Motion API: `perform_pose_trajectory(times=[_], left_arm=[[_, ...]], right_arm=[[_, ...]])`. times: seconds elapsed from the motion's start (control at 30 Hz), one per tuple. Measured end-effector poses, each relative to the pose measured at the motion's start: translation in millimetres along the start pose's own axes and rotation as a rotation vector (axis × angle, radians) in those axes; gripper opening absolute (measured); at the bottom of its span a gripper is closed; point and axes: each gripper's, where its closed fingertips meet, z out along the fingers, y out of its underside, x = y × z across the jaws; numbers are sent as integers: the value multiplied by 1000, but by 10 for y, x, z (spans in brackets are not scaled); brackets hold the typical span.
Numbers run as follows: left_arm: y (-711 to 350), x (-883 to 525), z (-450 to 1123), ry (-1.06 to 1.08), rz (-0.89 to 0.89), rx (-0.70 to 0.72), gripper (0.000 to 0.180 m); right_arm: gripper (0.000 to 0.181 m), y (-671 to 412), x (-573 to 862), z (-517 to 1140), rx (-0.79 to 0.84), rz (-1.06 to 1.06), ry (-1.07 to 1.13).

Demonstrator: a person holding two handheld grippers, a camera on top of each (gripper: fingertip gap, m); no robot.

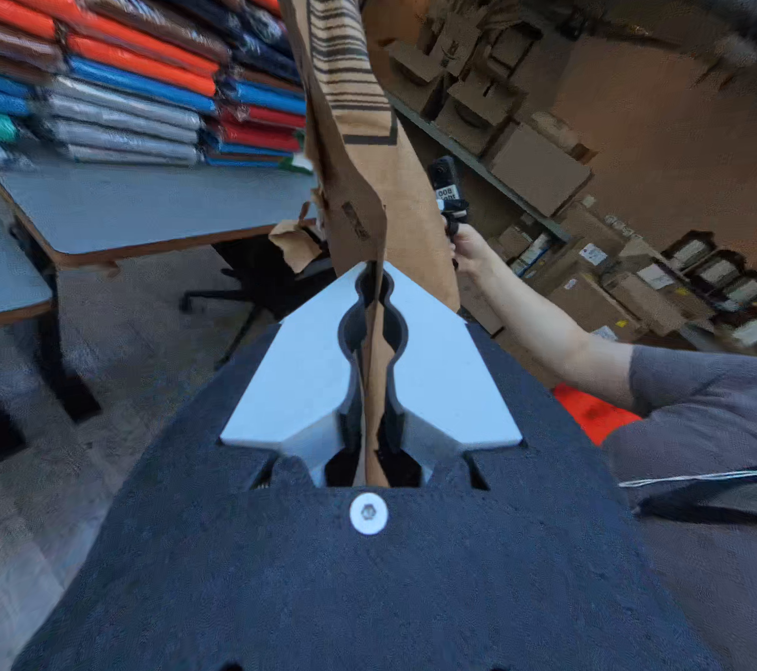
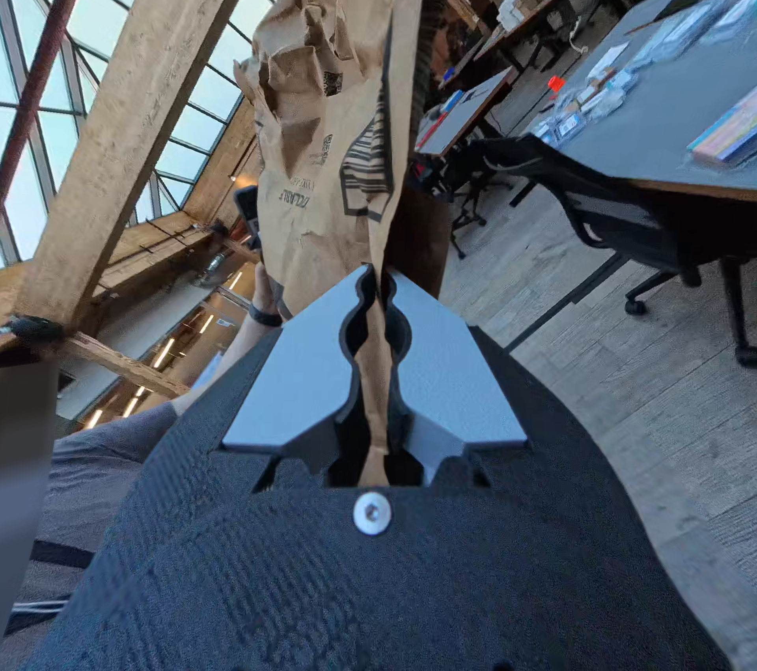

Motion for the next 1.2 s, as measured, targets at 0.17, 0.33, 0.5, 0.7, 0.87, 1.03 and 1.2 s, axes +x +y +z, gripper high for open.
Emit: perform_pose_trajectory(times=[0.17,0.33,0.5,0.7,0.87,1.03,1.2], left_arm=[[-767,-19,398,59,-317,-213,0],[-1840,816,758,208,-457,-142,0],[-2951,1949,852,281,-390,-61,0],[-4032,3369,512,256,-184,3,0],[-4371,4033,196,183,18,35,0],[-4346,3561,357,109,-76,46,0],[-4546,3128,357,148,-180,198,0]], right_arm=[[0,-684,-245,-178,-80,301,35],[0,-1496,-980,-533,54,424,-99],[0,-2337,-2240,-828,166,366,-210],[0,-3042,-4072,-1024,221,68,-164],[3,-3270,-4842,-979,279,-338,228],[8,-3402,-4435,-885,276,-564,690],[38,-3494,-4086,-828,312,-759,775]])
